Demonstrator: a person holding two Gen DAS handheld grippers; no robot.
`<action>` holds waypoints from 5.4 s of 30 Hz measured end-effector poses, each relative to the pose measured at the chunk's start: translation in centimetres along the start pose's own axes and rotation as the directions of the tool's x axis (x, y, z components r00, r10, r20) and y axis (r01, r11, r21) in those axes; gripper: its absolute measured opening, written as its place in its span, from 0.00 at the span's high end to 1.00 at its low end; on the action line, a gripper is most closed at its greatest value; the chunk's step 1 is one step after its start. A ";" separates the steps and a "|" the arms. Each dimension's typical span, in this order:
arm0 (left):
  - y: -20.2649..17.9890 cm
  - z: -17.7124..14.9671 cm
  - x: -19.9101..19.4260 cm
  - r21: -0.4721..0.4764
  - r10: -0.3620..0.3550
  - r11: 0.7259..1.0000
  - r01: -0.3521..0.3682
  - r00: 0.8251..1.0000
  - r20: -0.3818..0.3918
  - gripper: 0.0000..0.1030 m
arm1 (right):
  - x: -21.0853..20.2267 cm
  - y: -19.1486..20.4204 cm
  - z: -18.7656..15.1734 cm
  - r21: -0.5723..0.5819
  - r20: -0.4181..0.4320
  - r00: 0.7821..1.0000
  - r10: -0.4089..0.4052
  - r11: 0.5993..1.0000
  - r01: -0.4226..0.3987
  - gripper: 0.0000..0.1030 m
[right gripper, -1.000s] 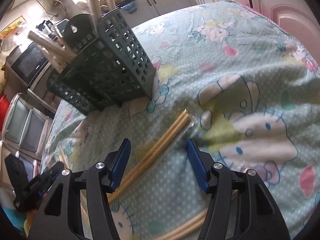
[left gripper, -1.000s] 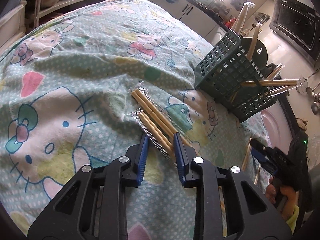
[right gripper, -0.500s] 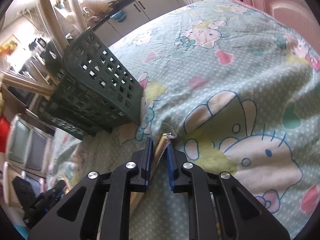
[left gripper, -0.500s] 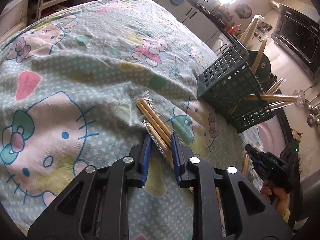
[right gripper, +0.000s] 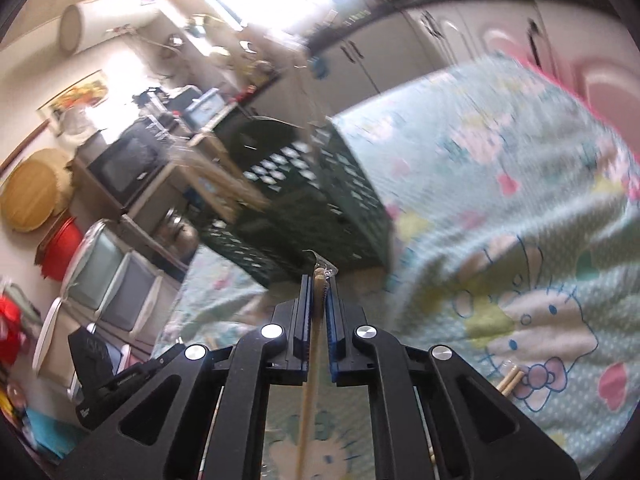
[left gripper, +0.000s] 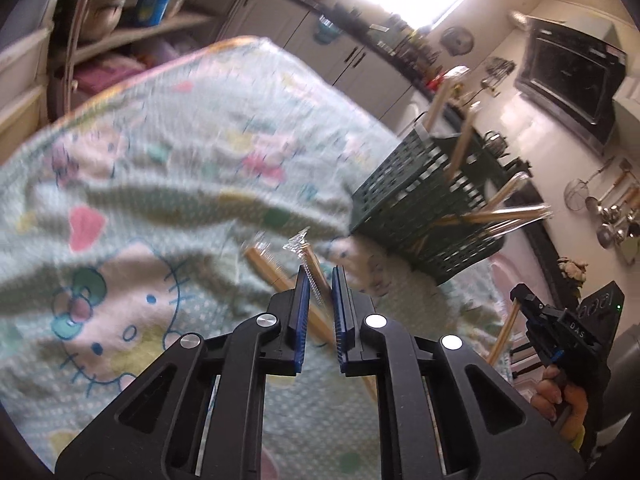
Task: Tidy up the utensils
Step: 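Lift the held chopsticks upright and carry both tools over the green basket, then lower the chopsticks into the basket and open both tools to release them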
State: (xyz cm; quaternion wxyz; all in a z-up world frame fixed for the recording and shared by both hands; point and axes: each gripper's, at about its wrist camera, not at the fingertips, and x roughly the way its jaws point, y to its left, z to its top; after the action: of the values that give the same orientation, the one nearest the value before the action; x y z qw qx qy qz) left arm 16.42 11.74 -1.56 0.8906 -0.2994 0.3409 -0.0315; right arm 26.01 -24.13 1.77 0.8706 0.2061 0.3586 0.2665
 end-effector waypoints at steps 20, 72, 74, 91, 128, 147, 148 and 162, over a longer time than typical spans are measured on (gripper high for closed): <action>-7.0 2.1 -5.6 0.168 -0.106 0.983 0.079 0.982 0.157 0.99 | -6.6 8.5 -0.9 -0.320 0.191 0.980 0.063 0.947 0.001 0.94; -19.3 13.1 -5.5 0.395 -0.207 0.918 0.026 0.882 0.424 0.99 | -8.8 10.9 9.7 -0.365 0.487 0.873 -0.011 0.906 0.215 0.94; -19.2 13.5 -5.0 0.385 -0.198 0.923 0.019 0.881 0.430 0.99 | -8.7 11.2 10.2 -0.371 0.495 0.869 -0.010 0.902 0.222 0.94; -16.5 14.2 -0.1 0.338 -0.165 0.941 0.015 0.892 0.420 0.99 | -5.2 10.7 12.9 -0.402 0.549 0.836 0.014 0.881 0.249 0.94; -13.3 11.0 7.0 0.321 -0.141 0.947 0.033 0.936 0.321 0.99 | 5.4 4.3 10.9 -0.316 0.446 0.892 -0.071 0.920 0.232 0.94; -12.7 10.4 7.4 0.313 -0.115 0.949 0.029 0.959 0.260 0.99 | 5.0 4.2 10.1 -0.328 0.414 0.906 -0.083 0.915 0.234 0.94; -12.7 10.4 7.4 0.314 -0.110 0.949 0.024 0.960 0.259 0.99 | 4.9 4.1 10.1 -0.326 0.412 0.907 -0.084 0.916 0.233 0.94; -12.1 9.8 6.1 0.298 -0.076 0.954 0.001 0.968 0.238 0.88 | 2.8 4.3 9.8 -0.306 0.397 0.913 -0.091 0.925 0.225 0.79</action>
State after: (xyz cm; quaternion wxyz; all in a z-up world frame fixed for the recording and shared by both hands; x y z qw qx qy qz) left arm 28.98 5.22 7.35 0.9599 -0.1710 0.2131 -0.0622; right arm 33.53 -20.74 9.15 0.9644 0.0673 0.1487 0.2083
